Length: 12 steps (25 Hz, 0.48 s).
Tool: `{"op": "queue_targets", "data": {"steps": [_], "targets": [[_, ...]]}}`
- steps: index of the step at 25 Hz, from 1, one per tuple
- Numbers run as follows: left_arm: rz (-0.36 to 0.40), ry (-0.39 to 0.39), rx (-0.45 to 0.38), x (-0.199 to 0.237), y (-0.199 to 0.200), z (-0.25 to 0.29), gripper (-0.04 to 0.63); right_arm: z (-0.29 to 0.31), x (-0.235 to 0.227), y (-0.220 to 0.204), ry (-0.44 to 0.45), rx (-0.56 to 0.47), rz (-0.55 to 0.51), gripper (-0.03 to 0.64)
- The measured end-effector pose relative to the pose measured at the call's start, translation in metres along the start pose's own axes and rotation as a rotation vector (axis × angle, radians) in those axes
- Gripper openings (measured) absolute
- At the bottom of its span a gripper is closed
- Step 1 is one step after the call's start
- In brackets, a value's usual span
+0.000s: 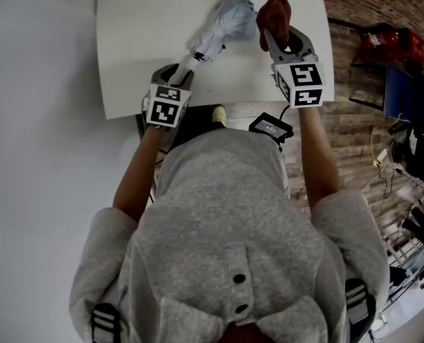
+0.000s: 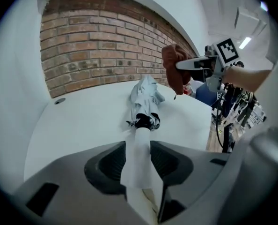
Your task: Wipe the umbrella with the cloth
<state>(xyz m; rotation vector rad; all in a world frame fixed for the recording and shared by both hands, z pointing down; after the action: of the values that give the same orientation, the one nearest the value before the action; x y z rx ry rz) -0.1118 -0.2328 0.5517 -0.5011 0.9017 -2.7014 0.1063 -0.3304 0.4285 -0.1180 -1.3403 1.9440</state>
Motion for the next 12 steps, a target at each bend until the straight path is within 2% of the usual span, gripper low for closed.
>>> {"op": "queue_targets", "data": {"steps": [8, 12], "targets": [[0.035, -0.034, 0.07, -0.003, -0.009, 0.028, 0.17, 0.038, -0.009, -0.038, -0.02, 0.103, -0.005, 0.1], [0.041, -0.022, 0.056, -0.001, -0.014, 0.032, 0.17, 0.051, 0.003, -0.049, 0.011, 0.119, 0.013, 0.1]]}}
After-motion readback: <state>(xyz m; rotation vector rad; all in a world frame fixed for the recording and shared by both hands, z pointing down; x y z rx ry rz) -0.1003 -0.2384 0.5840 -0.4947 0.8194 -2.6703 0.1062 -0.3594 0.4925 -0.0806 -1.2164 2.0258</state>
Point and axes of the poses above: the fingertips, and each gripper's own axes: z forward along the fingers, x to its left, y out of its top, the point moved 3 cm from there along -z, backward along the fingers, and after that the axes turned 13 degrees about -z, right-handed, at the moved point
